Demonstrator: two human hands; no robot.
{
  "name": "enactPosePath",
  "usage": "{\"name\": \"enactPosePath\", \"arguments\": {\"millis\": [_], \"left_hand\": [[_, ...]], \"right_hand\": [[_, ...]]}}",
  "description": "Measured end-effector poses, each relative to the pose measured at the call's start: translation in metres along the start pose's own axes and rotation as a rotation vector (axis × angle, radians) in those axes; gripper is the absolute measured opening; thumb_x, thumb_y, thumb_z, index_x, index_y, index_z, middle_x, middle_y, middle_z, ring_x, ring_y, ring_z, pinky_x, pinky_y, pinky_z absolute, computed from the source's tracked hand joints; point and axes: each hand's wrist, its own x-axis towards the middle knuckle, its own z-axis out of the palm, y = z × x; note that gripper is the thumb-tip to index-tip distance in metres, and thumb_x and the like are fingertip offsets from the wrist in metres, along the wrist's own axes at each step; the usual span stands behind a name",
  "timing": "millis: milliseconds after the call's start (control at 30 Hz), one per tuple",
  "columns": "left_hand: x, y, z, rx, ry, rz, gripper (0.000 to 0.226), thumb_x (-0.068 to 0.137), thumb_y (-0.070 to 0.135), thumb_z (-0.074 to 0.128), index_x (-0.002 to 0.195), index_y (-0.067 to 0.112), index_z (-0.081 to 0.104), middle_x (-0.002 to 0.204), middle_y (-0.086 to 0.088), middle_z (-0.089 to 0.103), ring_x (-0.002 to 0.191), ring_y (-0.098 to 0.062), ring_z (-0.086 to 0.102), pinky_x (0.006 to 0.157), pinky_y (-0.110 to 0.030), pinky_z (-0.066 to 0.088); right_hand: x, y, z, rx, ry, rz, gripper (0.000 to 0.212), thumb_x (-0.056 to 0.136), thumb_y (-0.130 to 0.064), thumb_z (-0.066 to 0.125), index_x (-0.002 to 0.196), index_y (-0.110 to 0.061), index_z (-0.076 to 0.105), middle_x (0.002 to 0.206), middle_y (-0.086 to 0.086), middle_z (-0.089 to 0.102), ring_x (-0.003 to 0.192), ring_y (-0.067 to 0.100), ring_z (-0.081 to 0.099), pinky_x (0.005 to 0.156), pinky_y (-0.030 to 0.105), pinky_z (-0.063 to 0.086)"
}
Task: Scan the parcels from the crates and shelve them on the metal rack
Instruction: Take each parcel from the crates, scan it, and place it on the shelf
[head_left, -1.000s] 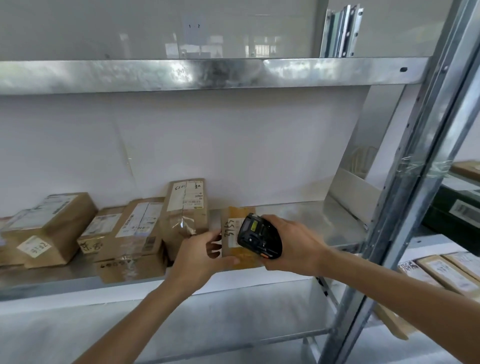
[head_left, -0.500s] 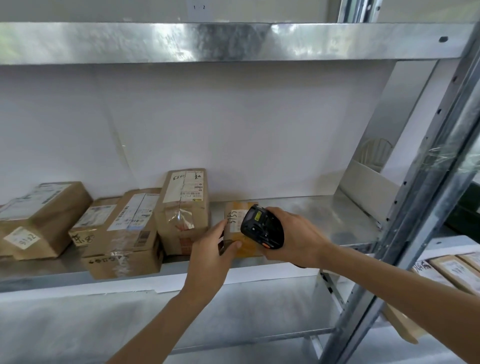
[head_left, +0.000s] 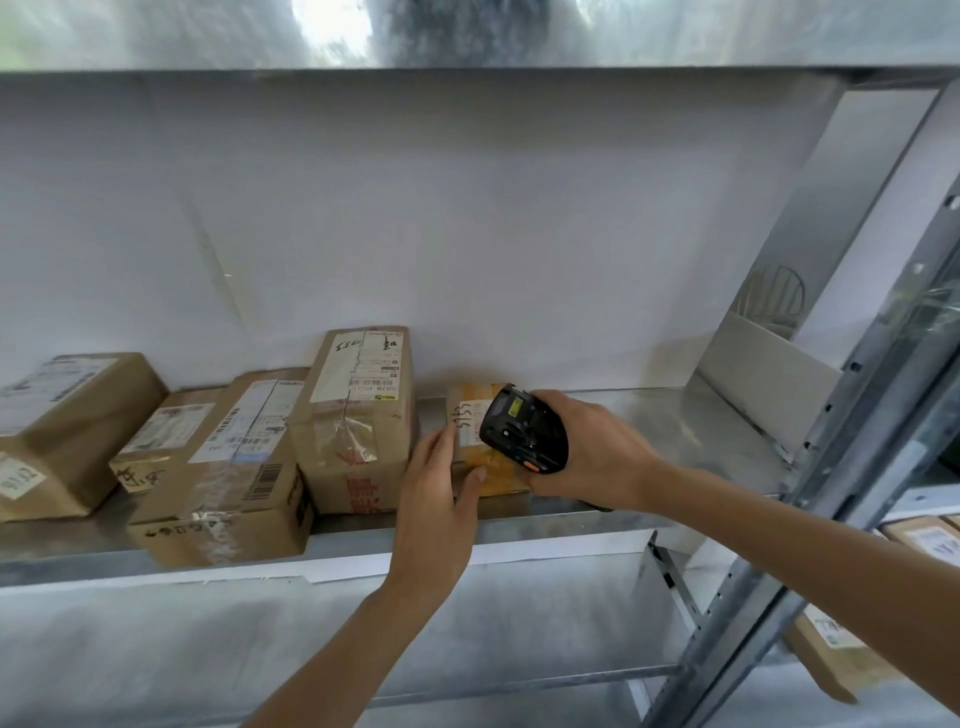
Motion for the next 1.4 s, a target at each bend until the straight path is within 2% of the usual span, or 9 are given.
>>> {"name": "enactPosePath", "arguments": {"millis": [200,400,533,733,933,1000,1100,1200,1400], "left_hand": [[0.008,-0.003,0.009,-0.024,0.052,-0.019,0.05,0.104,0.016,0.052,0.153,0.014,0.041,0.149,0.003,0.045,0.128,0.001,0.037,0.115,-0.02,0.031],[0.012,-0.004,0.011,-0.023,0.061,-0.015,0.051,0.102,0.012,0.056,0.151,0.012,0.042,0.146,0.0,0.048,0.119,0.013,0.033,0.098,0.009,0.019],[0.006,-0.001,0.003,-0.045,0.053,-0.017,0.053,0.102,0.016,0.057,0.152,0.015,0.04,0.148,0.003,0.047,0.128,0.003,0.035,0.109,-0.01,0.026],[-0.012,0.012,-0.016,-0.085,0.045,0.078,0.046,0.102,0.025,0.06,0.143,0.009,0.049,0.122,0.029,0.042,0.109,0.039,0.027,0.089,0.012,0.017],[-0.037,0.035,-0.055,-0.18,0.012,0.163,0.037,0.099,0.042,0.058,0.131,0.041,0.04,0.114,0.057,0.042,0.113,0.039,0.028,0.091,0.009,0.021],[-0.05,0.039,-0.078,-0.211,-0.018,0.186,0.04,0.099,0.037,0.062,0.131,0.046,0.04,0.12,0.06,0.041,0.119,0.032,0.035,0.098,0.002,0.027],[-0.069,0.037,-0.131,-0.191,0.001,0.205,0.051,0.099,0.039,0.064,0.146,0.028,0.049,0.13,0.017,0.063,0.114,0.003,0.058,0.1,-0.019,0.047],[-0.087,0.02,-0.205,-0.123,0.041,0.228,0.048,0.097,0.038,0.063,0.143,0.026,0.054,0.12,0.027,0.061,0.109,0.016,0.055,0.09,-0.003,0.041],[-0.154,-0.051,-0.394,0.113,0.19,0.108,0.049,0.096,0.038,0.065,0.142,0.027,0.056,0.138,0.019,0.057,0.123,0.013,0.05,0.102,-0.012,0.041]], "right_hand": [[0.011,0.003,0.007,-0.002,0.016,0.006,0.081,0.068,-0.047,0.083,0.139,-0.035,0.047,0.113,-0.016,0.066,0.096,0.011,0.061,0.077,0.029,0.055],[0.012,0.007,0.003,-0.003,0.0,0.018,0.081,0.068,-0.048,0.083,0.139,-0.035,0.046,0.115,-0.015,0.067,0.099,0.012,0.063,0.08,0.032,0.056],[0.001,0.006,-0.004,-0.046,0.003,0.035,0.081,0.068,-0.047,0.083,0.139,-0.036,0.045,0.115,-0.016,0.066,0.1,0.014,0.063,0.078,0.033,0.055],[-0.03,-0.012,-0.024,-0.087,0.018,0.039,0.074,0.073,-0.046,0.081,0.137,-0.038,0.045,0.111,-0.021,0.062,0.092,0.009,0.056,0.068,0.026,0.043],[-0.069,-0.054,-0.049,-0.119,0.062,0.043,0.074,0.071,-0.045,0.081,0.136,-0.038,0.045,0.105,-0.023,0.059,0.094,0.009,0.059,0.072,0.028,0.05],[-0.082,-0.073,-0.057,-0.121,0.075,0.038,0.074,0.07,-0.045,0.082,0.135,-0.039,0.046,0.107,-0.021,0.062,0.094,0.01,0.061,0.077,0.032,0.055],[-0.096,-0.118,-0.064,-0.145,0.078,-0.02,0.075,0.071,-0.047,0.081,0.136,-0.041,0.045,0.112,-0.021,0.063,0.097,0.009,0.062,0.077,0.027,0.054],[-0.097,-0.183,-0.059,-0.172,0.074,-0.108,0.077,0.072,-0.048,0.081,0.139,-0.042,0.044,0.117,-0.022,0.058,0.102,0.009,0.061,0.076,0.02,0.049],[-0.078,-0.355,-0.009,-0.167,-0.002,-0.339,0.093,0.074,-0.064,0.077,0.152,-0.046,0.029,0.122,-0.022,0.048,0.114,0.008,0.056,0.094,0.037,0.054]]}}
